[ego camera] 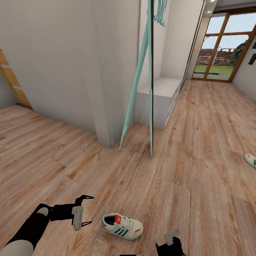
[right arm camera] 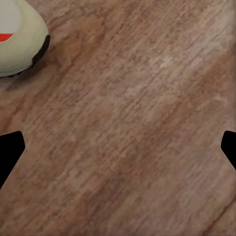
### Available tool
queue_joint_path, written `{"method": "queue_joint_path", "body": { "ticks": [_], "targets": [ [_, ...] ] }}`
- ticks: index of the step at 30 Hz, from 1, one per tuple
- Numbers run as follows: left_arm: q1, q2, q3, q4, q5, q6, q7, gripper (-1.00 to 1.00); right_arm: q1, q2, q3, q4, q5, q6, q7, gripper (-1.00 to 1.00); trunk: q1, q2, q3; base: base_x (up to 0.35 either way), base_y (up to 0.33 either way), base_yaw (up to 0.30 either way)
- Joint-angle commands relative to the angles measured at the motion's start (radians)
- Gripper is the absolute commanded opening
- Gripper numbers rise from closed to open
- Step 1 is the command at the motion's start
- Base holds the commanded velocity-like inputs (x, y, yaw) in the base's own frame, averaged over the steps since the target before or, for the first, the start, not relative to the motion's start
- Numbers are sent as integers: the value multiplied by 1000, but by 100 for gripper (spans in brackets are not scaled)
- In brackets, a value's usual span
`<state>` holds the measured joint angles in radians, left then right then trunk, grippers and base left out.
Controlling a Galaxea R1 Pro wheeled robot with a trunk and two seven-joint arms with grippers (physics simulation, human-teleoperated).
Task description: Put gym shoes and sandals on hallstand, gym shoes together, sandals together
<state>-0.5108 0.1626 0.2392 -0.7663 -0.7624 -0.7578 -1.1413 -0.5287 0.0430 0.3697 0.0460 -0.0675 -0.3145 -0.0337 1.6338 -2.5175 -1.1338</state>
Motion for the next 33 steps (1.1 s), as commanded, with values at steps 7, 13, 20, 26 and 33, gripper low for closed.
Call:
{"method": "queue_joint_path", "body": {
  "ticks": [7, 13, 20, 26, 33],
  "targets": [
    [0, 0, 1, 4, 1, 0, -1, 100, 1, 0, 0, 0, 0, 0, 0, 100, 0, 0, 4, 1, 1, -71],
    [0, 0, 1, 8, 1, 0, -1, 100, 1, 0, 0, 0, 0, 0, 0, 100, 0, 0, 7, 0, 0, -54],
    [0, 0, 1, 19, -1, 1, -3, 100, 1, 0, 0, 0, 0, 0, 0, 100, 0, 0, 8, 0, 0, -16],
    [0, 0, 0, 41, -1, 1, -3, 100, 1, 1, 0, 0, 0, 0, 0, 100, 0, 0, 9, 0, 0, -17],
    [0, 0, 0, 53, 0, 2, -3, 100, 1, 1, 1, 0, 0, 0, 0, 100, 0, 0, 15, 0, 0, -89]
  ]
}}
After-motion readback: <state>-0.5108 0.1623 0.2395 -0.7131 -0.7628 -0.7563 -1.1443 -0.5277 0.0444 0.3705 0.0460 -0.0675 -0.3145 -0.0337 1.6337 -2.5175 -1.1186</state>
